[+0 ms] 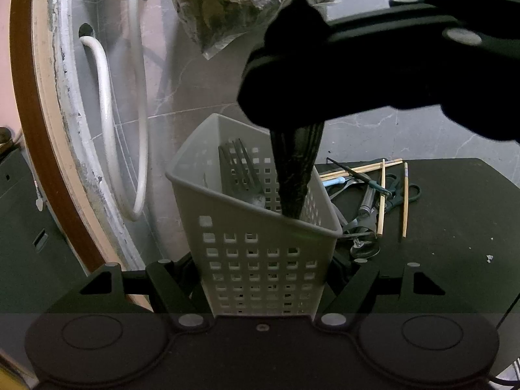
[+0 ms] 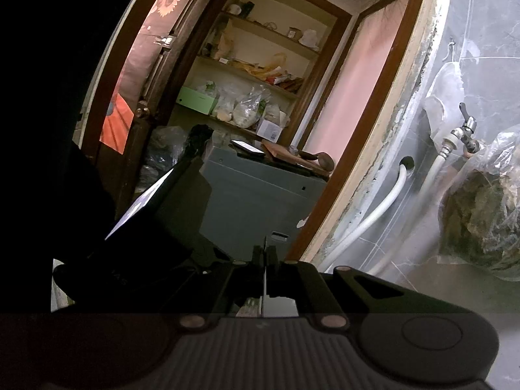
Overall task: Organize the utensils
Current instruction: 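Open the right gripper inside the caddy to release the utensil, then withdraw the right gripper from the caddy toward the utensil pile, then lower the right gripper into the utensil pile toward the silver peeler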
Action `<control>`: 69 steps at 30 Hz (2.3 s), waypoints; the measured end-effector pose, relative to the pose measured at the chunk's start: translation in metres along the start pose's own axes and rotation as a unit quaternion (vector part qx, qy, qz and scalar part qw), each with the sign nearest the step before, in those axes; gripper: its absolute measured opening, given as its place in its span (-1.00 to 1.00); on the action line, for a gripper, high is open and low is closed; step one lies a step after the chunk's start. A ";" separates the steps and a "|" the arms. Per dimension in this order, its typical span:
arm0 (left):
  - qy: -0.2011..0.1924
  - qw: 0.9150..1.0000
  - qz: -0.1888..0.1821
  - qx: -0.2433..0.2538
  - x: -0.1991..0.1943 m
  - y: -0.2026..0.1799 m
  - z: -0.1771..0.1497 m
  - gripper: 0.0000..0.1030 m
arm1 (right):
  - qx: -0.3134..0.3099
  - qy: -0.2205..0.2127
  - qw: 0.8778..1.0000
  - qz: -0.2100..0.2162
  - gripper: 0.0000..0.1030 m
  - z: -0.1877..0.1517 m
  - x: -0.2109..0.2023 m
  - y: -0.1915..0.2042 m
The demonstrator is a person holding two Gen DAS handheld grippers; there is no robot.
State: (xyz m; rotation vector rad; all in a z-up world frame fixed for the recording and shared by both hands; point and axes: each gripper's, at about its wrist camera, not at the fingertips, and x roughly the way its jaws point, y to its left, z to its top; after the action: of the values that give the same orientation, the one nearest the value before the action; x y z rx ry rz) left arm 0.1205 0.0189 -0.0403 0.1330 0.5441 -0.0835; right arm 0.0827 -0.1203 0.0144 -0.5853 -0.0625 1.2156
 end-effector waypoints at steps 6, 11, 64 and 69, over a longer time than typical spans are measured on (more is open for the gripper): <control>0.000 1.000 0.000 0.000 0.000 0.000 0.000 0.48 | -0.001 0.002 1.000 0.003 -0.98 0.000 0.000 -0.001; 0.000 1.000 0.000 0.001 0.000 0.000 0.000 0.48 | 0.000 0.003 1.000 0.006 -0.98 -0.001 0.001 -0.003; 0.023 1.000 -0.002 -0.006 0.009 0.002 0.008 0.48 | 0.273 0.306 0.866 -0.285 0.99 -0.148 -0.003 -0.054; 0.024 1.000 -0.002 -0.006 0.009 0.002 0.008 0.48 | 0.178 0.335 0.880 -0.287 0.99 -0.153 0.014 -0.038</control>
State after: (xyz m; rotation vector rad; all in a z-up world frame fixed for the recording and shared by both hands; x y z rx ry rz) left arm 0.1328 0.0195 -0.0384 0.1221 0.5920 -0.0805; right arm 0.1742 -0.1758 -0.1019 -0.5773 0.5322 0.3824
